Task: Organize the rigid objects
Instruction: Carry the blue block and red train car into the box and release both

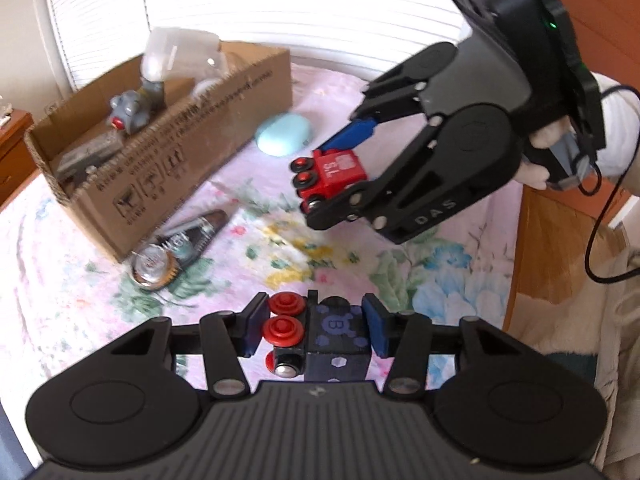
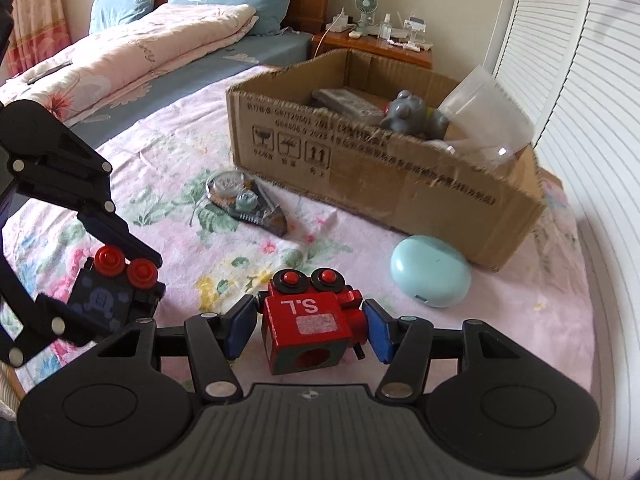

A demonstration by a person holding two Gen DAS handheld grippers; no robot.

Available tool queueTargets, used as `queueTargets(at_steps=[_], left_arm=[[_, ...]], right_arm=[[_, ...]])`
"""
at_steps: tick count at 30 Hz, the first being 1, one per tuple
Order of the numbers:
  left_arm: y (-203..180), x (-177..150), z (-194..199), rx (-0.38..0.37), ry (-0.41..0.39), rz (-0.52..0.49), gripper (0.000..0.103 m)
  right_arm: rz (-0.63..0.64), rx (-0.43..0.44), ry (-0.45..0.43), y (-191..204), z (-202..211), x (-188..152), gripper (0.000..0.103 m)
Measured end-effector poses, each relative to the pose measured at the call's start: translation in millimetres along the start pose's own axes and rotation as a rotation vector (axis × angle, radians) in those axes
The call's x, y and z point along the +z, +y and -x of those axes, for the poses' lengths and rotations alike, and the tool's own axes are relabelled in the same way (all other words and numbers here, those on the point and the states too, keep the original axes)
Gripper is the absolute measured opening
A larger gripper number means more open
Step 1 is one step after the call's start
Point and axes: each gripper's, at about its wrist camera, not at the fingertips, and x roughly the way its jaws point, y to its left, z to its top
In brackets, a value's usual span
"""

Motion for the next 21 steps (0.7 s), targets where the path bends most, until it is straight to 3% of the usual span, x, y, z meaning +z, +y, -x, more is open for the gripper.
queueTargets(at_steps=[5,11,21], left_arm=[[10.8,9.0,8.5,0.037,-0.015,0.034,0.049],[26.6,20.5,23.9,0.075,-0.041,0.082,0.049],[59.7,55.1,54.2,0.181,-0.106,0.090,0.049]], right_arm=[[0.013,-0.023,-0.033,-7.6,13.2,13.9,0.063],[0.029,-0.044,-0.100,-23.7,22.2,53.6,0.063],[-0.058,-0.087,-0.111,-59.0,-25.4,132.9,0.063]])
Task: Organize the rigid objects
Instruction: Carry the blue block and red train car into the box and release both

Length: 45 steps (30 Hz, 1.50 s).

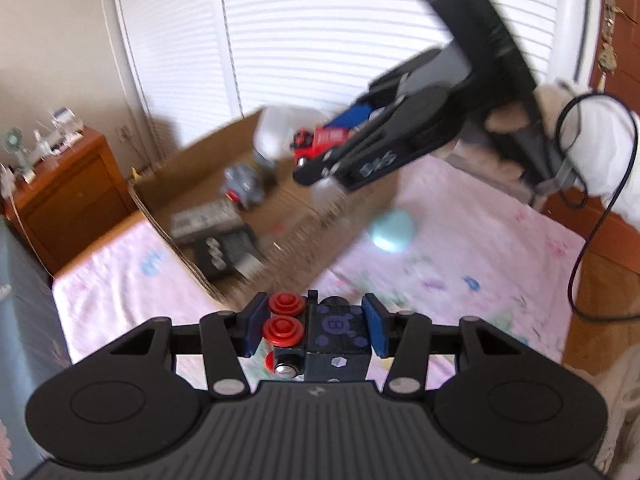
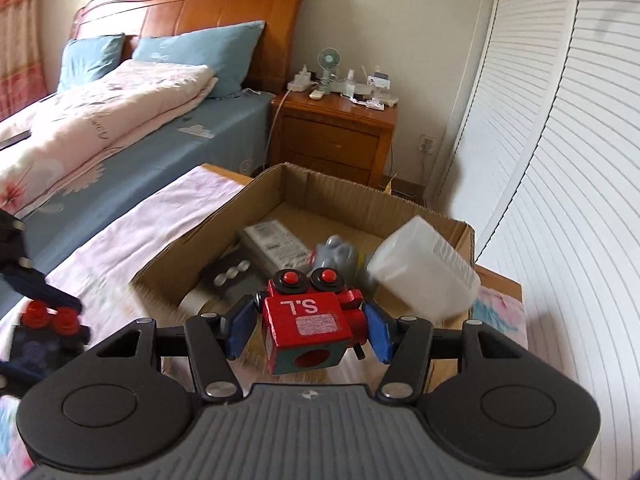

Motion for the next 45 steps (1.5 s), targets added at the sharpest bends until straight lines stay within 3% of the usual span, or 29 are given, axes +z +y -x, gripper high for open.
queueTargets(at_steps=[3,5,7,12,18,25,27,28,29,31,45], left_arm=[[13.7,15.6,-2.2,0.028,-0.010,0.012,0.049],[22.4,25.6,-5.8,0.040,-0.013,0.019,0.049],[30.8,36.1,-11.6,0.055,-0.013,0.027,0.049],[46.5,58.7,-29.9,0.083,-0.010,0.026,0.049],[65.6,90.3,-63.6,0.119,-0.001,0.048,0.049],[92.1,123.8,-113.7,0.166,0.025,0.140,0.050],[97.2,128.3,-125.1,0.215,0.019,0.180,0.059],[98.6,129.8,-128.9,0.237,0.023,0.193,0.076],[98.7,129.2,-129.9,0.260,0.015,0.205,0.086],[96.2,124.5,-124.7,0.280,-0.014,0.215,0.091],[61.2,86.7,-57.9,0.274,0.014,0.287,0.101]], right_arm=[[-0.028,0.014,0.034,-3.2,-20.1,6.0,0.063],[-0.049,0.012,0.030,-4.8,-25.7,5.9,0.071],[-0.074,0.006,0.015,-7.0,-23.0,2.6,0.093],[-0.104,-0.006,0.019,-11.7,-4.2,-15.8,0.103],[-0.147,-0.013,0.015,-14.0,26.9,-37.1,0.103],[-0.163,-0.043,0.005,-9.7,48.3,-53.7,0.103],[-0.166,-0.051,0.009,-11.0,49.7,-56.3,0.103],[-0.165,-0.056,0.012,-11.4,51.5,-57.8,0.103],[-0.165,-0.063,0.016,-11.9,52.3,-59.0,0.103],[-0.168,-0.067,0.019,-12.5,53.7,-61.0,0.103],[-0.238,-0.065,0.036,-0.4,64.8,-74.9,0.103]])
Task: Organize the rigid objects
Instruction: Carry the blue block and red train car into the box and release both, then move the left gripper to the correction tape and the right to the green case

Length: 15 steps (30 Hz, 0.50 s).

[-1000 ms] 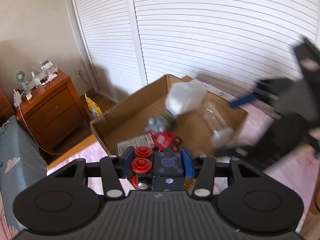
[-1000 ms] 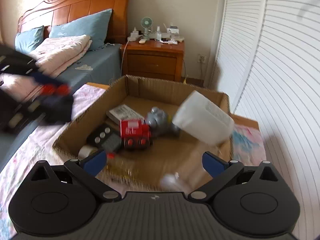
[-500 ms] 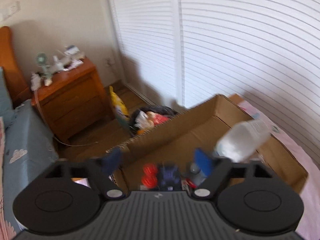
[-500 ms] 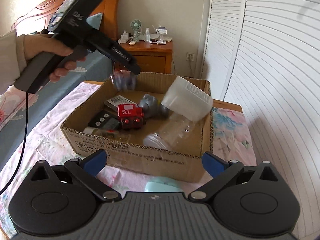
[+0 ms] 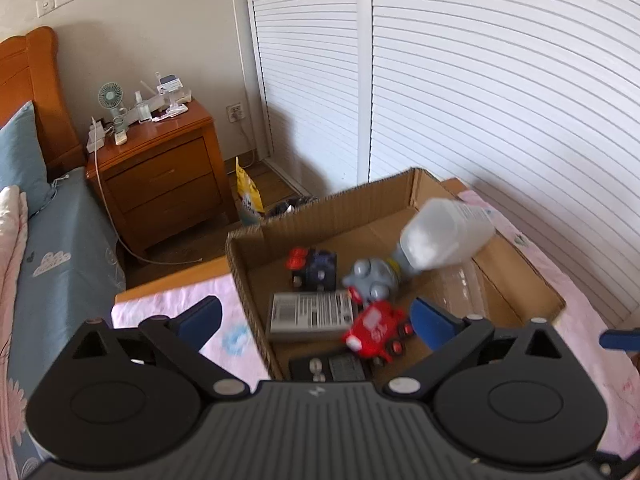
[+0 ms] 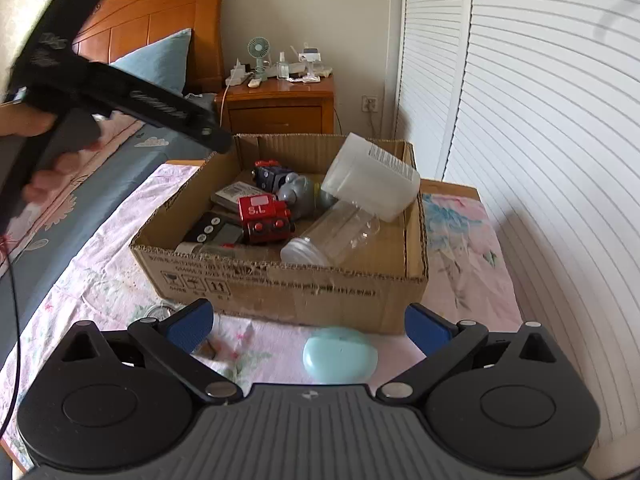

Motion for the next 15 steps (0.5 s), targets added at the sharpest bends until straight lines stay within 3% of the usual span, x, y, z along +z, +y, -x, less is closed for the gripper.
queueTargets(at_steps=[15], left_arm=[[-27.3,-79.1,48.0,0.031,0.017,0.053,0.101]], right_arm=[[-0.129,-0.025,0.056,-0.7,2.2,-47.7,0.103]])
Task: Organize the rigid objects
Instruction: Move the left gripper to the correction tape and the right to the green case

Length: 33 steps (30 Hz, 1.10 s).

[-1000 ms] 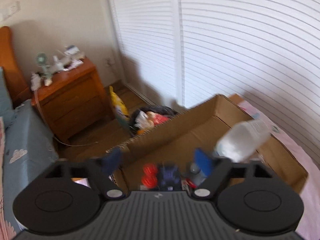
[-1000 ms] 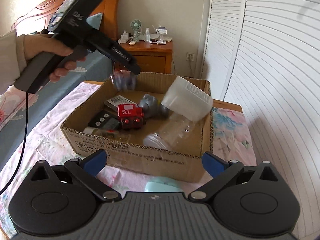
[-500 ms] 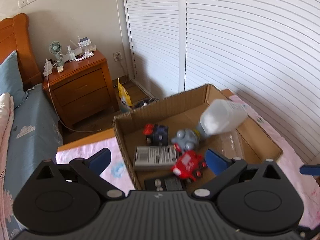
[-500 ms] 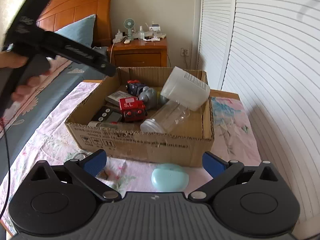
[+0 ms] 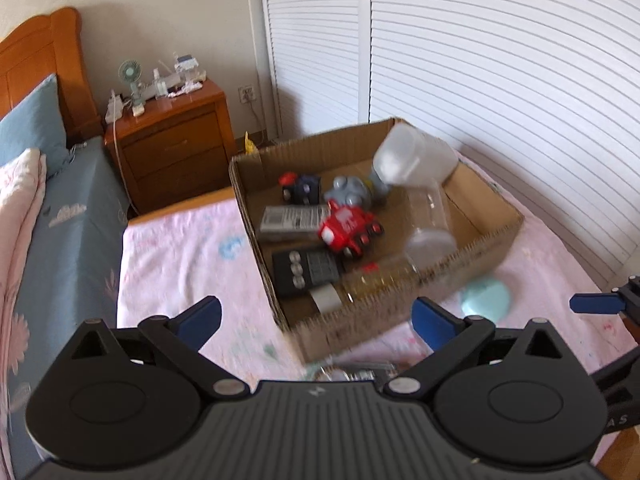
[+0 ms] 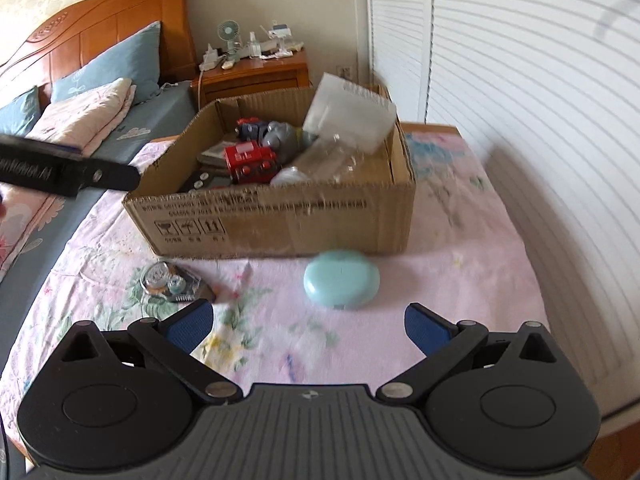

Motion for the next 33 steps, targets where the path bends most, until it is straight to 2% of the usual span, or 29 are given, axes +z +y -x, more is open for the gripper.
queueTargets(at_steps=[7,10,14,21,28,33], left_arm=[[-16.4,-33.3,10.5,0.044,-0.046,0.051,0.101],[-21.3,-46.5,7.0,0.032,-0.051,0.086,0.101],[-27.1,-63.6,-8.3,0.045,-0.050,0.120,0.101],[-29.4,-84.3,-40.0,0.046,0.013,0.195,0.101],[-36.2,-91.8,-60.1,0.044,0.058,0.217,0.102],[-45.0,-91.9,-64.6,0.090,0.029,0.200,0.102]], right_arm=[[0.021,-0.073,-0.026,-4.0,3.2,-15.1,0.103],[0.032,-0.093,-0.042,-7.6,2.8,-22.2,0.103],[0.046,-0.126,-0.014,-10.2,-6.1,-28.2,0.103],[0.061,-0.122,0.033,-11.7,-21.9,-38.8,0.103],[0.116,-0.127,0.052,-8.1,-37.9,-43.5,0.103],[0.103,-0.090,0.056,-13.7,-39.3,-42.4,0.103]])
